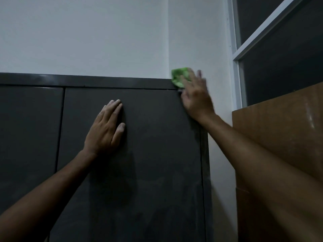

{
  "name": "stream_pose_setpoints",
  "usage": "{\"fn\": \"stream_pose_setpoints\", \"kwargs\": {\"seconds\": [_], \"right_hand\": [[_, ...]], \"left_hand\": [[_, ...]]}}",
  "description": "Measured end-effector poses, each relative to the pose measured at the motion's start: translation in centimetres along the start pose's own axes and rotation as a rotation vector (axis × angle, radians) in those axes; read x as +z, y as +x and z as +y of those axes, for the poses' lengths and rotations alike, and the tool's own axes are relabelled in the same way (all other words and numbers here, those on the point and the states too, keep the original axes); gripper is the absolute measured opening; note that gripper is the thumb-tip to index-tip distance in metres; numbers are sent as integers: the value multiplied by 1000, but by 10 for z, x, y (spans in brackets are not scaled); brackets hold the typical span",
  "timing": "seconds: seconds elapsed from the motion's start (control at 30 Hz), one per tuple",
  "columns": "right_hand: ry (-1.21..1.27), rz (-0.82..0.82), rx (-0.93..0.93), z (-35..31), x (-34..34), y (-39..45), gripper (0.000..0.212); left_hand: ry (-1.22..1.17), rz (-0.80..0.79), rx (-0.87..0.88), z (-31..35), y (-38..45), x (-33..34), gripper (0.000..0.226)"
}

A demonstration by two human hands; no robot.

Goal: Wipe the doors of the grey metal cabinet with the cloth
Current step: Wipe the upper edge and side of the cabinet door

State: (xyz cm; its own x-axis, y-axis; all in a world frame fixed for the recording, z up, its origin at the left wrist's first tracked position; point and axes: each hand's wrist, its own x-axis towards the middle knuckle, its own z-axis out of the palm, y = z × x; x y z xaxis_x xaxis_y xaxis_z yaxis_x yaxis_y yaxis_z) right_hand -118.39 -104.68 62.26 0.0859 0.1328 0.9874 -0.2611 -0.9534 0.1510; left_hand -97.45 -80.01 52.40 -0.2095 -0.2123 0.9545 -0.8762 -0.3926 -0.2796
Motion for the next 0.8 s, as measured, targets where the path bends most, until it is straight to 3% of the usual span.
{"fn": "stream_pose_setpoints", "kwargs": {"seconds": [0.07, 0.1, 0.23, 0.27, 0.37, 0.43, 0.53, 0.6, 0.63, 0.73, 0.8], "right_hand": [[-7, 36, 186, 12, -3, -27, 53], [-13, 31, 192, 11, -2, -39, 53], [-39, -125, -192, 6, -2, -30, 57], [-53, -124, -214, 10, -4, -20, 56], [-29, -36, 69, 21, -9, -32, 55], [-38, 0, 157, 3, -1, -78, 55], [-31, -99, -59, -18, 10, -129, 58], [-58, -123, -226, -5, 6, -111, 59], [-72, -110, -211, 1, 4, -95, 59], [-34, -22, 97, -8, 4, -73, 56], [-10, -48, 22, -23, 11, -101, 57]], "left_hand": [[13, -4, 6, 0, 0, 1, 66], [19, -6, 8, 0, 0, 1, 66], [31, -1, 15, -1, 0, 4, 67], [33, -2, 14, -1, -1, 4, 67], [44, -15, 20, -2, -2, 3, 67], [44, -27, 11, -2, -2, 3, 67], [52, -28, 2, -2, -2, 3, 67], [54, -31, 1, -1, -1, 4, 67], [53, -30, -1, -1, -1, 3, 67], [44, -20, -10, -1, -3, 1, 66], [37, -18, -9, 0, -3, 0, 66]]}}
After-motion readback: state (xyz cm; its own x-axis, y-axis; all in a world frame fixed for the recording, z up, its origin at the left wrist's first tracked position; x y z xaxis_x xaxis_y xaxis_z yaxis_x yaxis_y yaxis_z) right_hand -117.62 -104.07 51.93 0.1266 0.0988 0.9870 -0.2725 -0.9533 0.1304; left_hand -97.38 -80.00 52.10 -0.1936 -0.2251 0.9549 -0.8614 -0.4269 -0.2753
